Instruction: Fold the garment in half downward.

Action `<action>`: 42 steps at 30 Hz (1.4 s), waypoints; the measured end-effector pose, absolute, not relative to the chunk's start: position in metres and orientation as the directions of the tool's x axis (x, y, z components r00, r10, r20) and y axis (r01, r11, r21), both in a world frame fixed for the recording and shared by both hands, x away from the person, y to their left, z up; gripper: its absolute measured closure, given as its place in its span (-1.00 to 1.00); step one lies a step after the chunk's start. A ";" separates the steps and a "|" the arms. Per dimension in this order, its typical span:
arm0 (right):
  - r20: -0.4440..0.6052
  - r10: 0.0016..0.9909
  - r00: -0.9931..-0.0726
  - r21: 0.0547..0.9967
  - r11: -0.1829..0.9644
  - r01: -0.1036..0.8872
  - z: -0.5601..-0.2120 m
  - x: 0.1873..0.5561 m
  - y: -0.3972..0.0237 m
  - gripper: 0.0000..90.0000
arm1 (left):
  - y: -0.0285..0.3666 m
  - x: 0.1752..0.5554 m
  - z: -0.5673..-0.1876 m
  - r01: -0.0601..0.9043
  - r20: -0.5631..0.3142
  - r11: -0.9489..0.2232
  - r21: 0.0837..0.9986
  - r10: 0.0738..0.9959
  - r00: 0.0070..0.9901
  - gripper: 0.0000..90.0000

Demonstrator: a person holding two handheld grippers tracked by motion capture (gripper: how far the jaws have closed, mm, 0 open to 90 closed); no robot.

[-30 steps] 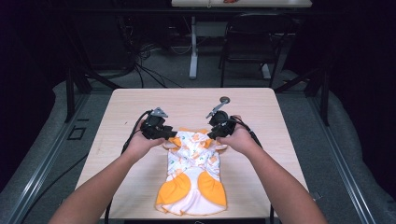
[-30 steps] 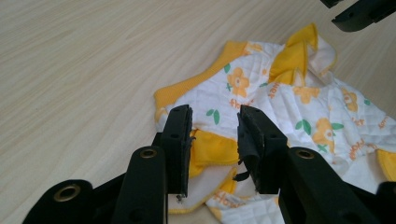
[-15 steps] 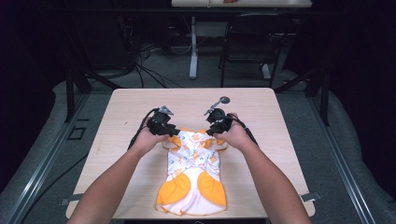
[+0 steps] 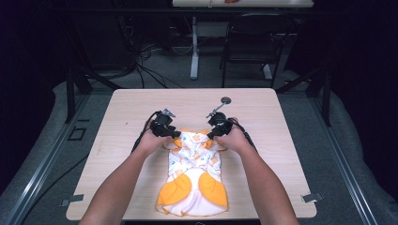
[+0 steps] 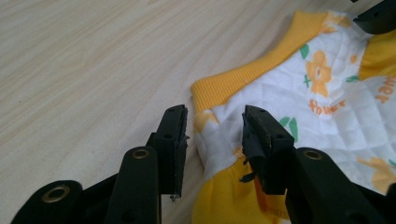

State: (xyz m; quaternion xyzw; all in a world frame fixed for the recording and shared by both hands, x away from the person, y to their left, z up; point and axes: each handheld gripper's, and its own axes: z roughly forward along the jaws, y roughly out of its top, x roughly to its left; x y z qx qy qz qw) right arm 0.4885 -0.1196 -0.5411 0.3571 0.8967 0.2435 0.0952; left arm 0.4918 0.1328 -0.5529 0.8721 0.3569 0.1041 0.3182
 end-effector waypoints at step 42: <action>-0.022 0.668 -0.744 0.463 0.666 0.584 -0.545 0.482 -0.112 0.97 | 0.132 0.482 -0.559 0.551 -0.033 -0.551 0.627 0.687 0.726 0.89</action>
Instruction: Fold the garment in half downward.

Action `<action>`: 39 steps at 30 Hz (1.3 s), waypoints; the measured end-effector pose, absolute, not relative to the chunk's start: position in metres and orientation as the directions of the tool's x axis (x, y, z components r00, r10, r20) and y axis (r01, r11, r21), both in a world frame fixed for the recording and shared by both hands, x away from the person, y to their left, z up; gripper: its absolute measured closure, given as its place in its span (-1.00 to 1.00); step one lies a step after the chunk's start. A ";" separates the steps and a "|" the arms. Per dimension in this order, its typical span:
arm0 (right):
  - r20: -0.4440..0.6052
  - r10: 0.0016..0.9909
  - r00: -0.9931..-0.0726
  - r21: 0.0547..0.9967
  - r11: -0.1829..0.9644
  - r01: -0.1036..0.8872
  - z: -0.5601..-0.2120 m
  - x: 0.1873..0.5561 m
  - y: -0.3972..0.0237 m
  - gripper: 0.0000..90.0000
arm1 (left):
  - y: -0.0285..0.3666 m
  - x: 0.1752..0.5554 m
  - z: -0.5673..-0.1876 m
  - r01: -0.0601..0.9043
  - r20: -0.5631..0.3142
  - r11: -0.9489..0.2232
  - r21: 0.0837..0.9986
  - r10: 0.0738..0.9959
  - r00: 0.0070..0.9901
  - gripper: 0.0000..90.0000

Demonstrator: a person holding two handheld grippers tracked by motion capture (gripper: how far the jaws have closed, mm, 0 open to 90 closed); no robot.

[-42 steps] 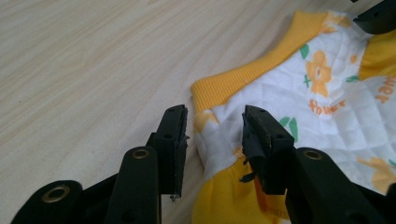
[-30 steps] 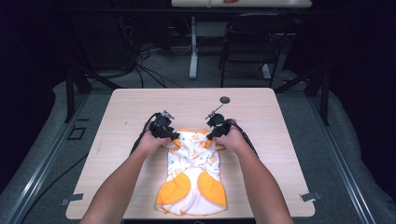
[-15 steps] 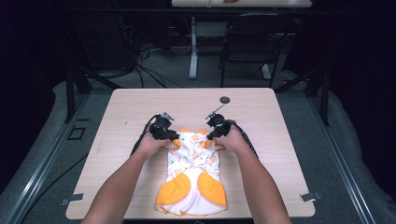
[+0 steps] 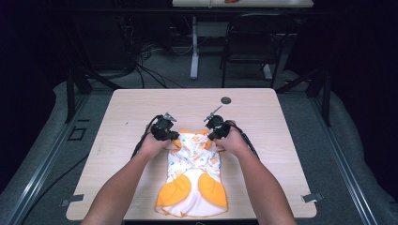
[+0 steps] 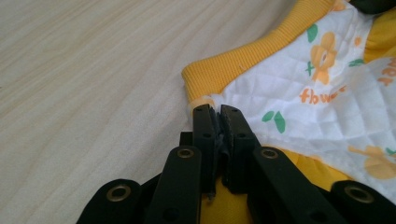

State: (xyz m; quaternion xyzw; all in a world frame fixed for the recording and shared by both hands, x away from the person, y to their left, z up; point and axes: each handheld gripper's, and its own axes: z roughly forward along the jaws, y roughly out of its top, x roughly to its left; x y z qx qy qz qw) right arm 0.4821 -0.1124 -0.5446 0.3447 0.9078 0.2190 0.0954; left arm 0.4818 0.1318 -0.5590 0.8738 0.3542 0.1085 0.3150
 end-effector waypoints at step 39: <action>-0.179 0.639 -0.748 0.673 0.634 0.381 -0.435 0.465 -0.123 0.98 | 0.155 0.473 -0.446 0.359 0.081 -0.481 0.800 0.679 0.729 0.90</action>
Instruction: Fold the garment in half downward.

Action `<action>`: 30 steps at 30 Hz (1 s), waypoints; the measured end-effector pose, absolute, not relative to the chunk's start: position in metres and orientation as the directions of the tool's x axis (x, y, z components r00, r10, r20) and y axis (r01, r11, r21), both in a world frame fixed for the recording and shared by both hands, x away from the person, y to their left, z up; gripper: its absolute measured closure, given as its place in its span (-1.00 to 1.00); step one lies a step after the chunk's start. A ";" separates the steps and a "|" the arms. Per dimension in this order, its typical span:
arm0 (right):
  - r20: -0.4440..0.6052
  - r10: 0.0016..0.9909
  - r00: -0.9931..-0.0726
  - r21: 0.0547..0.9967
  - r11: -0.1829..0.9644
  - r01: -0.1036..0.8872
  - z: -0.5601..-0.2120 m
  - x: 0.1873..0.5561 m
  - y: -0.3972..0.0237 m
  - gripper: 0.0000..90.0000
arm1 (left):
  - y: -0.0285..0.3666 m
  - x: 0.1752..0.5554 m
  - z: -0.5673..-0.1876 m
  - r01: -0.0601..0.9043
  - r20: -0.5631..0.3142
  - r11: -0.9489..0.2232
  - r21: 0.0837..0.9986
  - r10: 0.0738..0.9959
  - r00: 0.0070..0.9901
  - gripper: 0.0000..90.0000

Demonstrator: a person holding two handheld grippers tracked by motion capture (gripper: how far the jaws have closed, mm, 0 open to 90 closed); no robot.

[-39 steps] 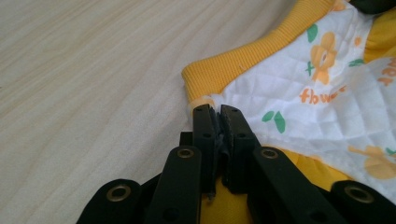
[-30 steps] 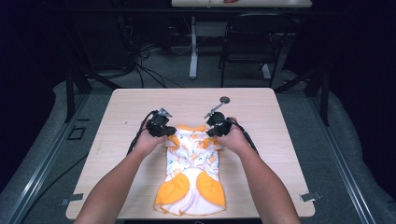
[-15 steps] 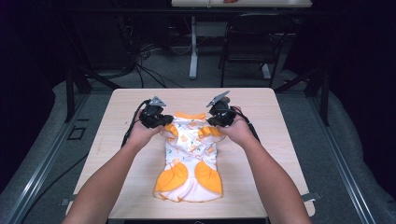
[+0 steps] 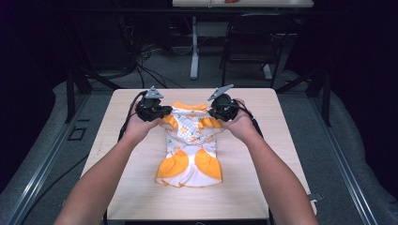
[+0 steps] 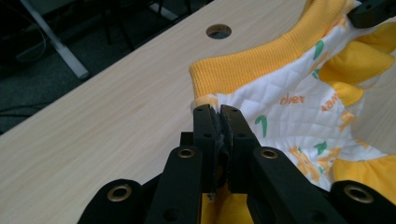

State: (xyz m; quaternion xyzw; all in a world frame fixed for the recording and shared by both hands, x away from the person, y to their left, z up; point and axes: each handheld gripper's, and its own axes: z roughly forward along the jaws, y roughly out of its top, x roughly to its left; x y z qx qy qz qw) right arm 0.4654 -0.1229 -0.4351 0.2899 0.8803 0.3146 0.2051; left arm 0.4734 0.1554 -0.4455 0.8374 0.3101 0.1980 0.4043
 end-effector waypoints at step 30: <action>-0.198 0.550 -0.811 0.651 0.693 0.311 -0.458 0.423 -0.124 0.98 | 0.165 0.436 -0.470 0.298 0.089 -0.534 0.791 0.583 0.807 0.90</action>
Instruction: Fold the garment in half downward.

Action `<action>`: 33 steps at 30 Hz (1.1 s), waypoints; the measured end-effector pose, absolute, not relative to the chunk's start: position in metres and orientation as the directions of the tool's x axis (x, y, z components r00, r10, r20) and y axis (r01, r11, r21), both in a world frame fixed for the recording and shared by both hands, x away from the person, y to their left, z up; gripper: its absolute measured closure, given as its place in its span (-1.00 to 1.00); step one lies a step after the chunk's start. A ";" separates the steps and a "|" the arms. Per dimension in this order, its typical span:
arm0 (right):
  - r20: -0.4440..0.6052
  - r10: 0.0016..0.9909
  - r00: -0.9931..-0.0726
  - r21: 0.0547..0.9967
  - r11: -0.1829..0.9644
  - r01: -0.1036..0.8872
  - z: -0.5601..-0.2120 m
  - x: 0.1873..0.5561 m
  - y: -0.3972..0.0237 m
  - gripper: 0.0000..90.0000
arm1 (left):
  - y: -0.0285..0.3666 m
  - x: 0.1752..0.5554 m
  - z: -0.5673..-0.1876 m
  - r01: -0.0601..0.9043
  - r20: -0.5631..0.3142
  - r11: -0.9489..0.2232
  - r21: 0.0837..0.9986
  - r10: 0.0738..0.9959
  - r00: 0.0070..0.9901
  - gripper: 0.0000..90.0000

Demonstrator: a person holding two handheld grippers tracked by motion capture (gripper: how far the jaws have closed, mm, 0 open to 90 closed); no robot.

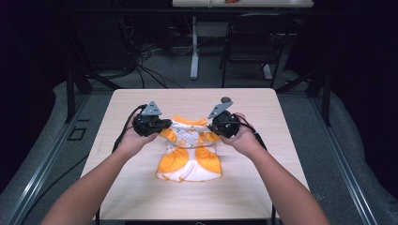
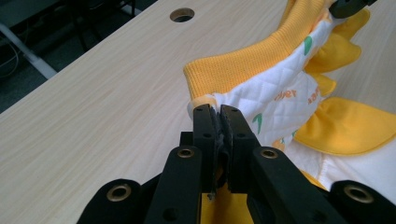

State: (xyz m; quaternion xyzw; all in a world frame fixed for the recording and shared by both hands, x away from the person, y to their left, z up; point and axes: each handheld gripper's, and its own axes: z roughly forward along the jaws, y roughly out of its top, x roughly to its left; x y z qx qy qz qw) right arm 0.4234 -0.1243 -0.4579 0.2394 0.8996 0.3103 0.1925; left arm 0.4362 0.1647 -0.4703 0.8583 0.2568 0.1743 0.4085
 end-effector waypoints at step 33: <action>-0.185 0.470 -0.863 0.610 0.743 0.274 -0.486 0.365 -0.123 0.98 | 0.172 0.380 -0.503 0.278 0.063 -0.572 0.772 0.503 0.862 0.89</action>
